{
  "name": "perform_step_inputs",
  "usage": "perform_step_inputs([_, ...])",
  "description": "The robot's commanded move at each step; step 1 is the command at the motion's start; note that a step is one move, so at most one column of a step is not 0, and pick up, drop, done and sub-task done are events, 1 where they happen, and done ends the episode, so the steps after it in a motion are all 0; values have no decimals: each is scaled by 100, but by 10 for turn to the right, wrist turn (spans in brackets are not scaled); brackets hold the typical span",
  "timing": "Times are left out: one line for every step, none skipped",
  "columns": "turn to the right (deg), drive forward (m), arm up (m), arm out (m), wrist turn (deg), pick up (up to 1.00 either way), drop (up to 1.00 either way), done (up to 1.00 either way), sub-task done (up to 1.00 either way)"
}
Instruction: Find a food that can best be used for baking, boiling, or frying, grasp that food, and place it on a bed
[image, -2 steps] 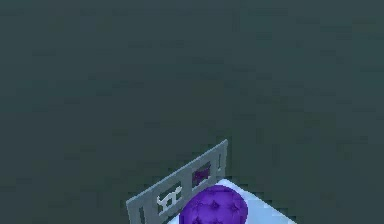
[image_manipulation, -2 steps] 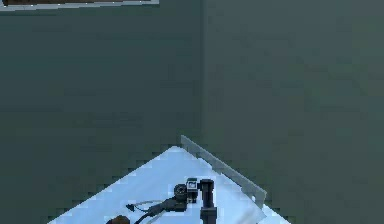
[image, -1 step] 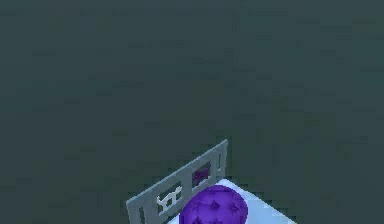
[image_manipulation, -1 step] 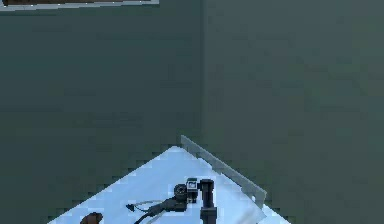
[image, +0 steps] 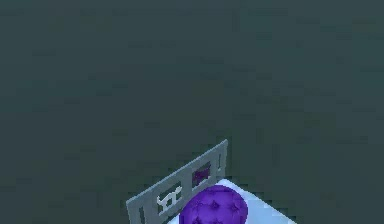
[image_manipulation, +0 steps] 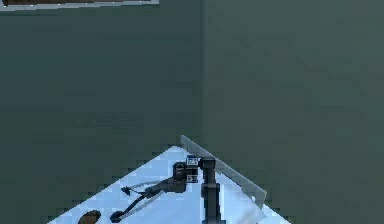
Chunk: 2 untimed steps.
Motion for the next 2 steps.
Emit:
perform_step_inputs([0, 0, 0, -8, 0, 0, 0, 0, 0])
perform_step_inputs([0, 0, 0, 0, 0, 0, 0, 100, 0])
